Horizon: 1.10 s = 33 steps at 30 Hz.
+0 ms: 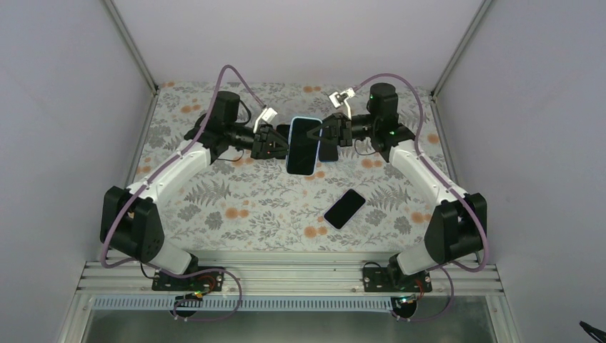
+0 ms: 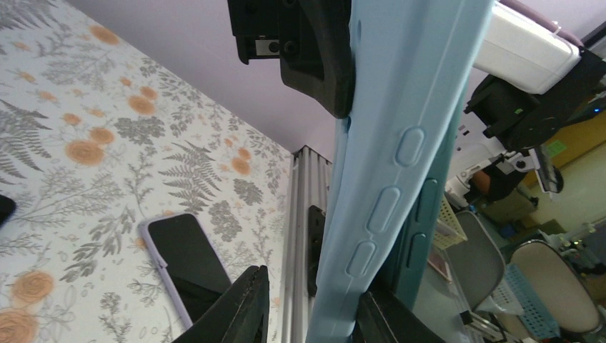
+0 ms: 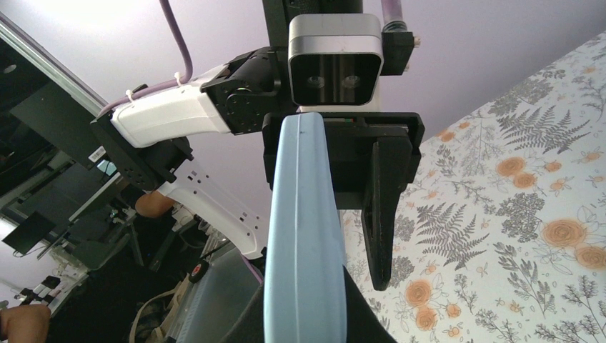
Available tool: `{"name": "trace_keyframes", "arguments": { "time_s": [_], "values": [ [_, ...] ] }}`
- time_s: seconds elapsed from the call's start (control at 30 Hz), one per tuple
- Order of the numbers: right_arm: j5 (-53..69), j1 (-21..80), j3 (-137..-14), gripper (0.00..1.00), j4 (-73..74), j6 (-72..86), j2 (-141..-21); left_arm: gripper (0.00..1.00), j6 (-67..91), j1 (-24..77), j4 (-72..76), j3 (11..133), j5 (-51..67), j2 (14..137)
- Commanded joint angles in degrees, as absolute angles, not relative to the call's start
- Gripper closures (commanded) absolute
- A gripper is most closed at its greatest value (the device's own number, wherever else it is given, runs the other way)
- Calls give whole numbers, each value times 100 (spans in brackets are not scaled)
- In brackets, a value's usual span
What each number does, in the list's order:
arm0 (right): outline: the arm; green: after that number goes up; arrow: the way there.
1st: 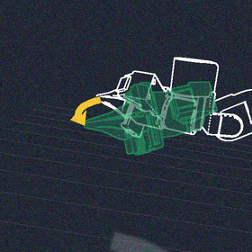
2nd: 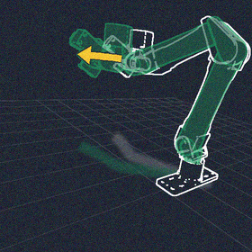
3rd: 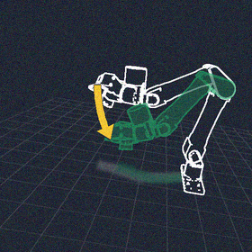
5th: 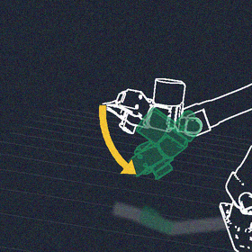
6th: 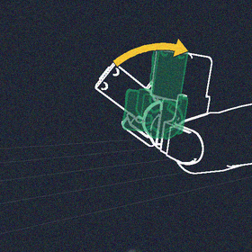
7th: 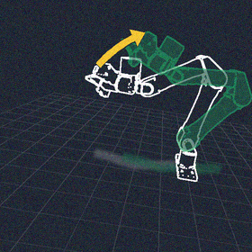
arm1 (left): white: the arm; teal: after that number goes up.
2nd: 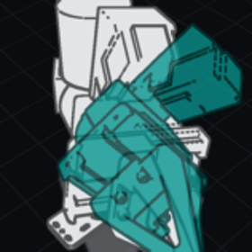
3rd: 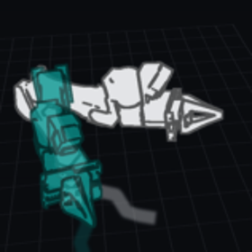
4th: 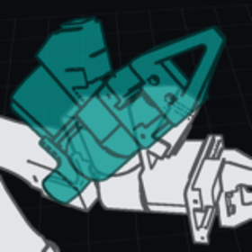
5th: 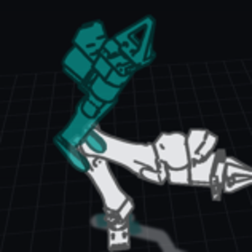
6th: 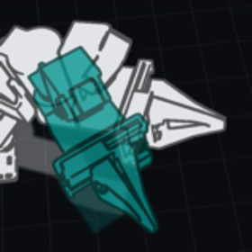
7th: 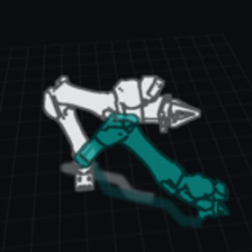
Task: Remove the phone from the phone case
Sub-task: Remove the phone case from the phone.
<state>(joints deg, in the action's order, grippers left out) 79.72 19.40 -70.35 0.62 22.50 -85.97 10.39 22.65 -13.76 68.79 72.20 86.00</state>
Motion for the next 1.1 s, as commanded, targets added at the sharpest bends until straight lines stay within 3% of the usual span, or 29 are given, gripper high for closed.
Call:
{"name": "trace_keyframes", "arguments": {
  "time_s": [0.0, 0.4, 0.67, 0.77, 0.93, 1.07],
  "values": [
    [9208, 2847, -6888, 96, 432, 2295, -8794, 71, 1385, 2587, -44, 7303, 6954, 8678],
    [9188, 2963, -6941, 96, 423, 2276, -8893, 80, 2054, 2671, 724, 7209, 7197, 8826],
    [8997, 2732, -7288, 96, 620, 2194, -9070, 97, 2543, 2581, 1034, 6899, 7352, 8755],
    [8817, 2542, -7455, 95, 764, 2145, -9105, 98, 2911, 2439, 1210, 6758, 7369, 8746],
    [8502, 2261, -7575, 79, 849, 2162, -9114, 98, 3500, 2232, 1497, 6568, 7391, 8816],
    [8183, 2044, -7726, 59, 1086, 1970, -9106, 98, 3848, 2097, 1474, 6522, 7300, 8909]
  ]
}}
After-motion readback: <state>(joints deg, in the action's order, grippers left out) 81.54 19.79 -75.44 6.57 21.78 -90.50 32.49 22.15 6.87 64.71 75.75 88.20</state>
